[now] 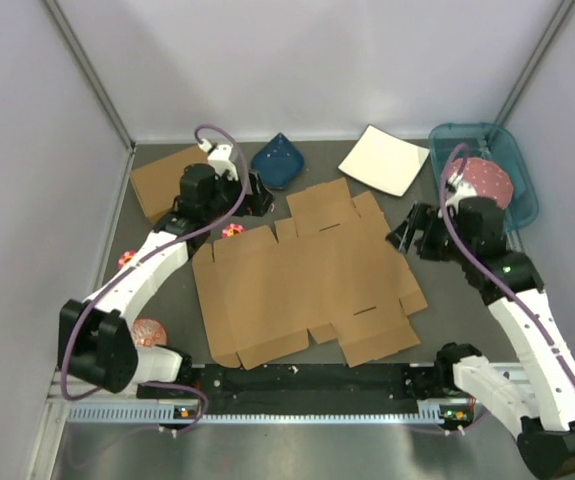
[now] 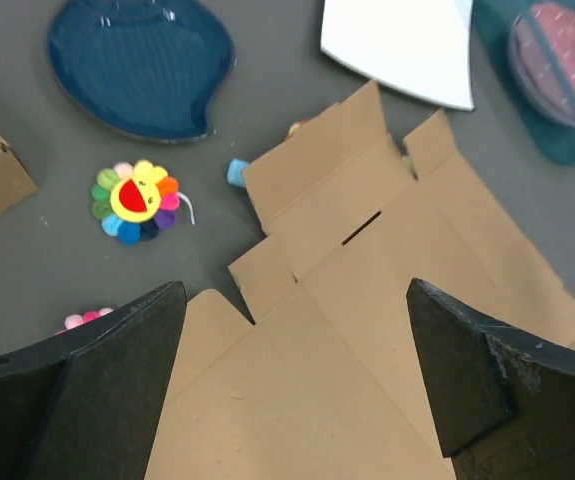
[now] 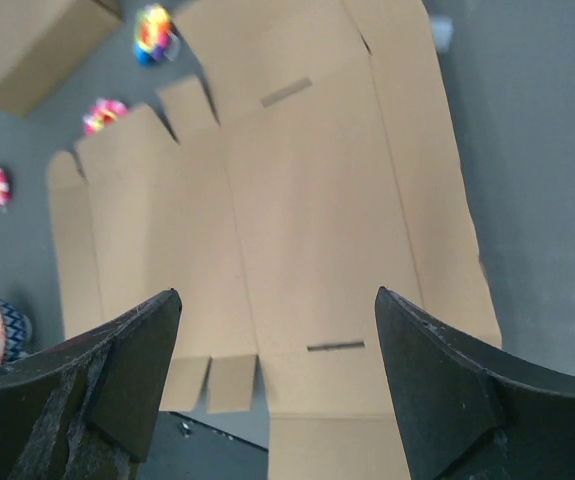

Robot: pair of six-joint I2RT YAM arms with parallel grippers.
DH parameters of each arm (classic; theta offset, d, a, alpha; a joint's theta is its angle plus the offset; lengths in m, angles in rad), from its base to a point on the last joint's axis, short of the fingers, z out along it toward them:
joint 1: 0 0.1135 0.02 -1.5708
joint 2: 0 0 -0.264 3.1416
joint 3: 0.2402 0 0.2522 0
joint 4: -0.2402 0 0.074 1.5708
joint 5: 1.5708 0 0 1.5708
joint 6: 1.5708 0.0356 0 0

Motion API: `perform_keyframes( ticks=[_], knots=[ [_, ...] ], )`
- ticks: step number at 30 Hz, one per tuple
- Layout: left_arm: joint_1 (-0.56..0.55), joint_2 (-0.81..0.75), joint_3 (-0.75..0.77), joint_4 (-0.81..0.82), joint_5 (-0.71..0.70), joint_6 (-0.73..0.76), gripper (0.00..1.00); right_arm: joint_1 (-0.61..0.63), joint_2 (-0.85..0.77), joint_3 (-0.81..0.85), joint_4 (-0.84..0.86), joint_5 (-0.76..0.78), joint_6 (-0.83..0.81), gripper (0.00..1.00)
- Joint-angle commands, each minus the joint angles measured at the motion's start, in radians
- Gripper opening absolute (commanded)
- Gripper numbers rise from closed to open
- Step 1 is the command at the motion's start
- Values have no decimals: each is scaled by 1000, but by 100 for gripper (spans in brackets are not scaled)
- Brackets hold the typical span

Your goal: Fold the paper box

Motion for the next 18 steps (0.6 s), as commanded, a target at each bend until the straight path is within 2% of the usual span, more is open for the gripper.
perform_keyframes(
  ticks=[1,4,9,13,15,18],
  knots=[
    [-6,94,63,62,49,52,97,-1,-36,-181,32,34,86,80],
    [-21,154,102,-22,-7,117,98,-1,-93,-296,103,-15,181,80],
    [-40,249,143,-177,-194,180,98,-1,-162,-454,210,-60,339,81],
    [-40,266,113,-232,-296,81,98,-1,-199,-515,197,-61,425,81],
    [-41,275,106,-280,-326,21,97,2,-208,-519,151,-20,459,82],
    [-41,254,41,-253,-350,-24,97,16,-225,-497,34,84,449,83]
  ],
)
